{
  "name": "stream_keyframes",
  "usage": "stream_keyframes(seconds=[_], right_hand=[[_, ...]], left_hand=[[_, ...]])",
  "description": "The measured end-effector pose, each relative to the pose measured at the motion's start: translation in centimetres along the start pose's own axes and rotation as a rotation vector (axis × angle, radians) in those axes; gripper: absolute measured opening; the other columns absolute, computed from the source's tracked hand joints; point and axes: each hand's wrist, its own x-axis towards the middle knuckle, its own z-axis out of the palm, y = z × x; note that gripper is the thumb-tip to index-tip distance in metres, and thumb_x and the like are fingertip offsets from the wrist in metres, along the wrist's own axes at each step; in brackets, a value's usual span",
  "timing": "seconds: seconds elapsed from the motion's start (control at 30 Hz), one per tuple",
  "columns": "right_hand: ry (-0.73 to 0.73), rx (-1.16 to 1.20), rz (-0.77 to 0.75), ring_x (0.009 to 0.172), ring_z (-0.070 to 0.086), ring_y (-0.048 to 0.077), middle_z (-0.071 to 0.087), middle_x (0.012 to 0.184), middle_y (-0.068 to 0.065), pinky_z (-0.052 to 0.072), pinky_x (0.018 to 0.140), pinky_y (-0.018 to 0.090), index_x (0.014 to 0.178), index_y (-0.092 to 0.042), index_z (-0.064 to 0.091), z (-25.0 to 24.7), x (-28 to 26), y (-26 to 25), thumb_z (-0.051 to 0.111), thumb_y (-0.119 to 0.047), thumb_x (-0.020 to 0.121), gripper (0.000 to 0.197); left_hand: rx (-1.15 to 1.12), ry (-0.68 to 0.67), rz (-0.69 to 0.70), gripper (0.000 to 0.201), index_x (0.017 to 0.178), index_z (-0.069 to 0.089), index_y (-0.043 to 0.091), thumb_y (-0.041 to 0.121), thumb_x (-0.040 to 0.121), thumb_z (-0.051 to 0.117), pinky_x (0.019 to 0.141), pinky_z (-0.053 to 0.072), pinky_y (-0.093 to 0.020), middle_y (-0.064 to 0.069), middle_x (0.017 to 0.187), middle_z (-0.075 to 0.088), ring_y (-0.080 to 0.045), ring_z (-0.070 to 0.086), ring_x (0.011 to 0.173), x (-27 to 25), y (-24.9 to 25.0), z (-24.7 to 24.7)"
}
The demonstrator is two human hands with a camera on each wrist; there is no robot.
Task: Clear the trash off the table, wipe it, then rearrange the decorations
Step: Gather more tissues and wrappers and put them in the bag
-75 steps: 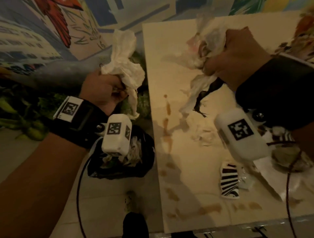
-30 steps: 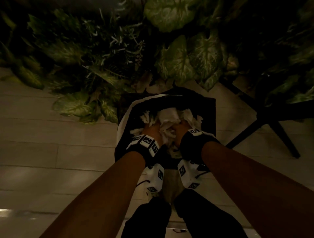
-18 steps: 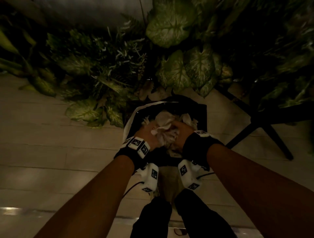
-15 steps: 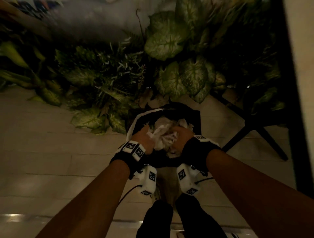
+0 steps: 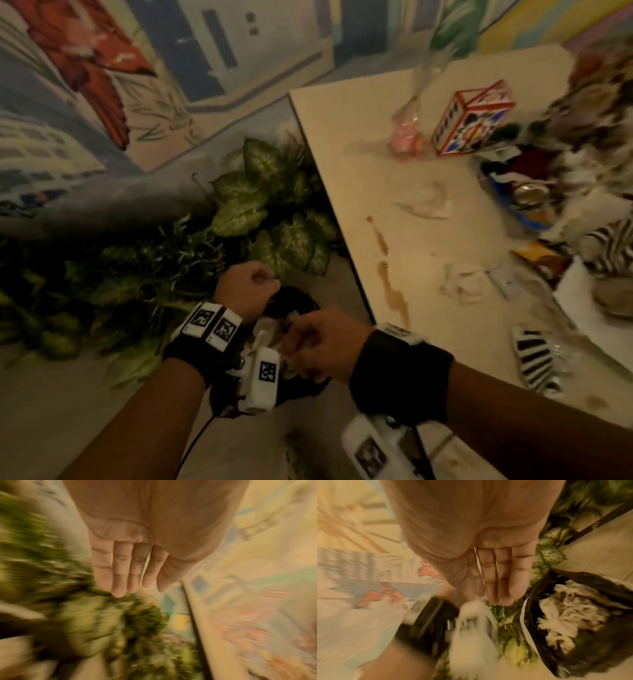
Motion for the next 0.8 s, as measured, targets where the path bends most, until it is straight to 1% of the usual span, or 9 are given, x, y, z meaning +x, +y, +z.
stream_keyframes(seconds=[0.07, 0.2, 0.3, 0.4, 0.5, 0.57, 0.63, 0.7, 0.8], right_hand=[[-0.033, -0.005, 0.010, 0.064, 0.062, 0.014, 0.064, 0.070, -0.001, 0.056, 0.069, 0.032, 0.079, -0.024, 0.066, -2.1, -3.8, 1.8, 0.062, -0.014, 0.081, 0.011], [0.003, -0.041, 0.073, 0.061, 0.060, 0.008, 0.071, 0.087, 0.008, 0.053, 0.066, 0.025, 0.079, -0.025, 0.065, -8.2, -10.5, 6.3, 0.064, -0.010, 0.079, 0.015], [0.116, -0.148, 0.107, 0.065, 0.060, 0.000, 0.072, 0.091, 0.000, 0.049, 0.067, 0.016, 0.083, -0.024, 0.067, -13.2, -14.0, 9.7, 0.067, -0.015, 0.079, 0.010], [0.194, -0.185, 0.126, 0.068, 0.061, -0.005, 0.071, 0.089, -0.004, 0.049, 0.067, 0.012, 0.084, -0.021, 0.068, -17.4, -16.3, 12.7, 0.070, -0.014, 0.078, 0.010], [0.273, -0.279, 0.182, 0.074, 0.062, 0.002, 0.066, 0.093, -0.011, 0.049, 0.068, 0.014, 0.084, -0.034, 0.061, -19.9, -17.7, 15.4, 0.076, -0.024, 0.073, 0.021], [0.350, -0.379, 0.202, 0.086, 0.056, 0.006, 0.057, 0.105, -0.014, 0.046, 0.071, 0.019, 0.094, -0.039, 0.056, -20.5, -18.4, 16.7, 0.079, -0.033, 0.067, 0.036], [0.370, -0.480, 0.201, 0.098, 0.045, 0.005, 0.041, 0.111, -0.016, 0.040, 0.077, 0.019, 0.106, -0.040, 0.052, -20.5, -19.0, 17.6, 0.080, -0.042, 0.061, 0.054], [0.339, -0.558, 0.196, 0.108, 0.038, 0.007, 0.030, 0.114, -0.015, 0.042, 0.087, 0.025, 0.114, -0.045, 0.045, -19.9, -19.6, 18.2, 0.080, -0.053, 0.054, 0.070], [0.216, -0.606, 0.241, 0.121, 0.030, 0.012, 0.019, 0.130, -0.013, 0.042, 0.097, 0.031, 0.127, -0.048, 0.029, -18.4, -20.3, 18.7, 0.079, -0.060, 0.050, 0.092]], left_hand=[[0.007, 0.010, 0.087, 0.010, 0.091, 0.067, 0.019, 0.024, 0.082, 0.068, 0.078, 0.053, -0.032, -0.002, 0.088, 0.069, -0.020, 0.064, 0.085, 0.1, 3.5, 0.4], [0.073, 0.033, 0.280, 0.016, 0.100, 0.066, 0.017, 0.021, 0.085, 0.067, 0.075, 0.045, -0.025, 0.003, 0.091, 0.064, -0.013, 0.059, 0.086, 0.2, 10.3, 2.7], [0.248, -0.064, 0.349, 0.038, 0.123, 0.055, 0.023, 0.026, 0.086, 0.064, 0.085, 0.046, -0.028, 0.003, 0.115, 0.058, -0.017, 0.057, 0.104, 1.2, 15.2, 5.8], [0.509, -0.211, 0.372, 0.076, 0.147, 0.023, 0.032, 0.027, 0.084, 0.065, 0.105, 0.038, -0.033, -0.001, 0.152, 0.027, -0.024, 0.038, 0.134, 3.9, 19.3, 9.8], [0.631, -0.289, 0.313, 0.097, 0.148, 0.004, 0.041, 0.022, 0.079, 0.069, 0.111, 0.033, -0.045, -0.001, 0.160, -0.004, -0.030, 0.019, 0.143, 6.1, 22.7, 13.1], [0.680, -0.319, 0.267, 0.106, 0.147, 0.000, 0.043, 0.032, 0.074, 0.075, 0.110, 0.032, -0.050, 0.000, 0.159, -0.012, -0.034, 0.013, 0.144, 7.0, 24.2, 14.6], [0.714, -0.338, 0.248, 0.111, 0.148, 0.000, 0.042, 0.052, 0.068, 0.076, 0.112, 0.027, -0.052, 0.000, 0.159, -0.011, -0.035, 0.011, 0.144, 7.4, 25.4, 15.7], [0.802, -0.379, 0.251, 0.114, 0.149, 0.005, 0.037, 0.071, 0.061, 0.069, 0.113, 0.023, -0.053, -0.001, 0.160, 0.000, -0.035, 0.014, 0.143, 7.4, 26.0, 16.7], [0.957, -0.395, 0.285, 0.116, 0.144, 0.028, 0.027, 0.086, 0.049, 0.060, 0.107, 0.030, -0.053, -0.005, 0.147, 0.024, -0.037, 0.028, 0.130, 5.9, 26.3, 17.8]])
